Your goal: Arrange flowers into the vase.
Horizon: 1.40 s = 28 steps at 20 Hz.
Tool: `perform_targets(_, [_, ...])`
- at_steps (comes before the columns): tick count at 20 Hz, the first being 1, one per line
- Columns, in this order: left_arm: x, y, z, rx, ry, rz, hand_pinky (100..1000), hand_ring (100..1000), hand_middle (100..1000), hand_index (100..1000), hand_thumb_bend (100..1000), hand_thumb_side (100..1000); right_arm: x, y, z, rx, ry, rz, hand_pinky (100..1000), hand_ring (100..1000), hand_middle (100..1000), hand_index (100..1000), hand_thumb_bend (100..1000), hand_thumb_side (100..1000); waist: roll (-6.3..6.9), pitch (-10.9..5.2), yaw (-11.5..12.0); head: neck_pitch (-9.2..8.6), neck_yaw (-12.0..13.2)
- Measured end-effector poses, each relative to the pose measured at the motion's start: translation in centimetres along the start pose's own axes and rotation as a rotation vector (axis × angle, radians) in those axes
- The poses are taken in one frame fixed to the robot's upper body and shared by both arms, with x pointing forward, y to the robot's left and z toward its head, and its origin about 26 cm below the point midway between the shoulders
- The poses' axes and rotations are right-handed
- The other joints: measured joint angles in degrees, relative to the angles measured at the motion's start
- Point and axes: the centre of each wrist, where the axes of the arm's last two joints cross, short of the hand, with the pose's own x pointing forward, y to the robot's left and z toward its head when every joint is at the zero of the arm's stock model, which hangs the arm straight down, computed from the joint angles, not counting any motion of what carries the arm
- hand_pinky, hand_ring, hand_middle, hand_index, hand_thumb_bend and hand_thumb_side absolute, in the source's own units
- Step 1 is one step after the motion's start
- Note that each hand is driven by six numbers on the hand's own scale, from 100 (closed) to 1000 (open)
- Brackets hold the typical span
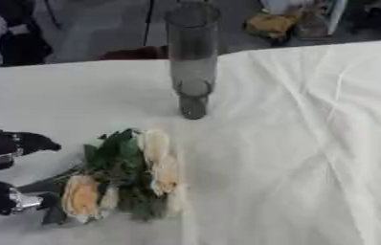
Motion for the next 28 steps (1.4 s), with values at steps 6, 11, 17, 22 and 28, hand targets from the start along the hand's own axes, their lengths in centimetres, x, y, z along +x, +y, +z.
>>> perform_targets(6, [-0.8, -1.0, -1.4, -0.001, 0.022, 0.005, 813, 898, 905, 980, 383, 772, 0.0, 0.0, 0.0, 0.000, 0.001, -0.002, 837, 1000, 831, 829, 100, 1000, -0.17, 0.38, -0.35, -0.39, 0.51])
perform_targets(11, [-1.2, -1.4, -1.9, -0.031, 0.026, -0.010, 817, 903, 910, 983, 305, 746, 0.0, 0.1, 0.1, -0.003, 0.005, -0.010, 838, 1000, 831, 829, 100, 1000, -0.17, 0.69, -0.42, -0.68, 0.90])
perform_targets(17, [-1.4, -1.7, -2.0, -0.060, 0.018, -0.012, 826, 914, 922, 992, 287, 744, 0.0, 0.2, 0.1, 0.001, 0.008, -0.016, 839, 1000, 831, 829, 100, 1000, -0.15, 0.75, -0.48, -0.85, 1.02])
perform_targets(22, [-1.3, -1.6, -1.8, -0.080, 0.007, -0.019, 826, 916, 925, 992, 268, 745, 0.1, 0.3, 0.1, 0.006, 0.009, -0.026, 840, 1000, 829, 829, 100, 1000, -0.09, 0.78, -0.48, -0.88, 1.03])
perform_targets(28, [-1.5, -1.6, -1.4, -0.093, 0.011, -0.022, 831, 921, 928, 995, 230, 759, 0.1, 0.3, 0.2, 0.015, 0.010, -0.036, 841, 1000, 828, 830, 100, 1000, -0.03, 0.87, -0.48, -0.90, 1.07])
